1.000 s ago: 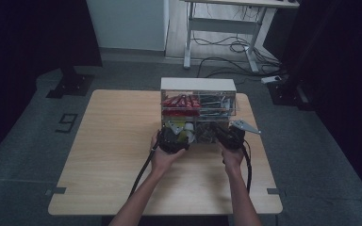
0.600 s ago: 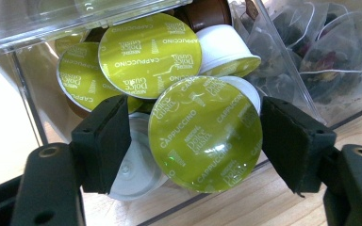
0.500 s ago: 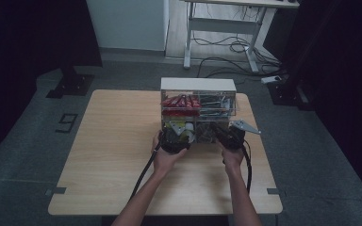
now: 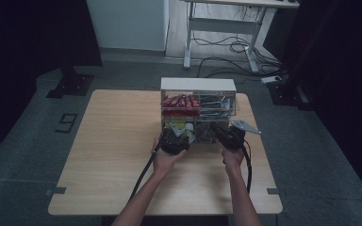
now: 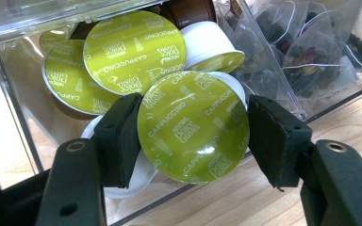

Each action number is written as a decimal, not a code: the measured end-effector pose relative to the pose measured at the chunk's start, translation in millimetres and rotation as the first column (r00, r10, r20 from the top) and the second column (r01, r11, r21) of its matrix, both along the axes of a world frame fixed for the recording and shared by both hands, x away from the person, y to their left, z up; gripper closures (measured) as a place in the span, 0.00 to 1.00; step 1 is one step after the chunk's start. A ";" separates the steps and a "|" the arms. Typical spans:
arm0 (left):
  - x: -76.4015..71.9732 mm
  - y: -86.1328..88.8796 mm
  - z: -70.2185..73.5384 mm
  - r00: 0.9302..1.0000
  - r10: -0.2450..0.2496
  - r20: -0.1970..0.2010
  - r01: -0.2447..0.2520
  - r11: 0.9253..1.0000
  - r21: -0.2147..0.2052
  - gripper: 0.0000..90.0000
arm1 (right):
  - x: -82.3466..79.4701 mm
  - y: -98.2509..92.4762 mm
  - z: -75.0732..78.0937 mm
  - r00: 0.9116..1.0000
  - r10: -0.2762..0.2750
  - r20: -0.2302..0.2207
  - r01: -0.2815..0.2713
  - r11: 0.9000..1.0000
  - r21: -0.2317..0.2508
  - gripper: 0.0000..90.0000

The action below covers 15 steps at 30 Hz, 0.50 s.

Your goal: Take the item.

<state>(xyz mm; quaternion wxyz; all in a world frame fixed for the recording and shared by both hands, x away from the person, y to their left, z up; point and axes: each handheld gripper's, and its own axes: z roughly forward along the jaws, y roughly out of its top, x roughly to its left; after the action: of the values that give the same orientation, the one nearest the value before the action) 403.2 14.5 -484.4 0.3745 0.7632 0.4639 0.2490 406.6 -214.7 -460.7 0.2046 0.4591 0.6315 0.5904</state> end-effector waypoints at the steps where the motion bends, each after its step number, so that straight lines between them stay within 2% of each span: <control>1: -0.2 0.2 0.1 1.000 0.000 -0.001 0.000 1.000 0.000 0.43 | 0.1 -0.2 -0.1 1.000 0.001 0.000 -0.001 1.000 0.001 0.99; 9: -2.2 2.9 1.8 1.000 0.005 0.000 -0.005 1.000 -0.022 0.43 | 0.1 -1.2 0.0 1.000 0.000 -0.001 0.000 1.000 0.001 0.99; 15: -5.8 7.1 6.3 1.000 0.002 0.021 -0.001 0.999 -0.036 0.43 | -0.1 -1.9 0.2 1.000 -0.005 -0.001 0.005 1.000 0.003 0.99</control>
<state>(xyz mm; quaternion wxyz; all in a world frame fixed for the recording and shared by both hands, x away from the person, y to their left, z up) 397.5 21.6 -478.0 0.3928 0.7532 0.4651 0.2489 406.5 -216.6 -460.5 0.2050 0.4612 0.6298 0.5905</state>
